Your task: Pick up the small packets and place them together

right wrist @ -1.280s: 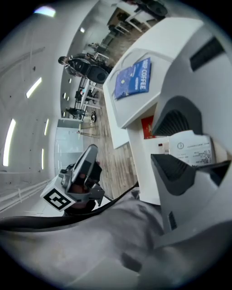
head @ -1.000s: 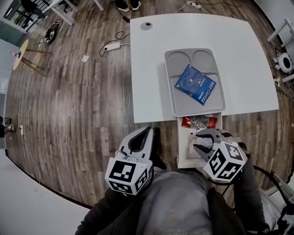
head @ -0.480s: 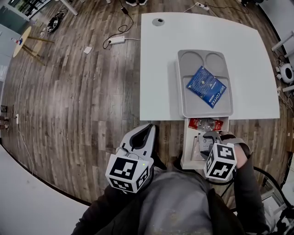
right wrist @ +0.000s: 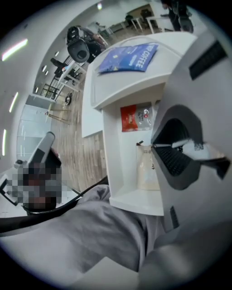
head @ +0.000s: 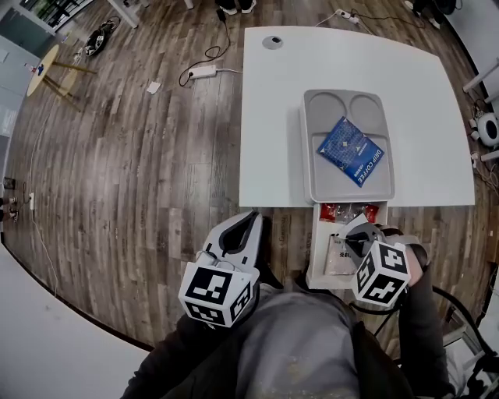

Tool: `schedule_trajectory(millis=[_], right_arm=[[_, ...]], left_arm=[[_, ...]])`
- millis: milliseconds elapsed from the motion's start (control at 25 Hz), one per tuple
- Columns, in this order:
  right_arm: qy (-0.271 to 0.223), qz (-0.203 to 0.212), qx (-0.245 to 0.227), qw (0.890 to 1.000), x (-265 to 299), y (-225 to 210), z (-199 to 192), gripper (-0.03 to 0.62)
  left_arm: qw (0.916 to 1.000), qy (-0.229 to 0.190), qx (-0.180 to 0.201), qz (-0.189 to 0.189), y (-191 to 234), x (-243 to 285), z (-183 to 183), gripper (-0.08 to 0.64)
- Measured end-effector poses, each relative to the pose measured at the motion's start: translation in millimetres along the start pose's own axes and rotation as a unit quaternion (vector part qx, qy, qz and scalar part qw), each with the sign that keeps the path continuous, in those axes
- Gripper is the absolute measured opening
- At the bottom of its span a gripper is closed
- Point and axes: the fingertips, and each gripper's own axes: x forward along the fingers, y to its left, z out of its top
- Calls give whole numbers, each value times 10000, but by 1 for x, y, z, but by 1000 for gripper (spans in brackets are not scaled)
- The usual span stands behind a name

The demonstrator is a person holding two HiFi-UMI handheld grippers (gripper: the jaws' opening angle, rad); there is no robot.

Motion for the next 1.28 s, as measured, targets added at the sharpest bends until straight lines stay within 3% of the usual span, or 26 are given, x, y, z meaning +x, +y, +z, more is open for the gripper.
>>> schedule_trajectory(millis=[360, 560, 720, 800, 880, 1200, 1280], right_arm=[[-1350, -229, 341, 9900, -43, -3, 28, 25], [-2389, -318, 665, 9682, -86, -21, 43, 25], [-2932, -990, 1169, 9437, -127, -71, 43, 25], [-3006, -1312, 1411, 9341, -133, -100, 42, 25], [-2944, -1445, 1591, 9312, -128, -125, 43, 25], [-2308, -1532, 1931, 9413, -79, -169, 56, 29], [-2277, -1443, 1895, 9442, -72, -172, 60, 78]], left_arm=[[9995, -107, 288, -90, -22, 7, 11, 0], [9988, -189, 423, -142, -38, 14, 21, 0], [9988, -198, 424, -159, -45, 11, 23, 2], [9991, -179, 369, -81, -39, 8, 20, 2], [9994, -165, 284, 51, -26, 5, 17, 0], [9984, -111, -113, 545, 22, -12, 1, 0], [9980, -113, -192, 589, 27, -12, -2, 0]])
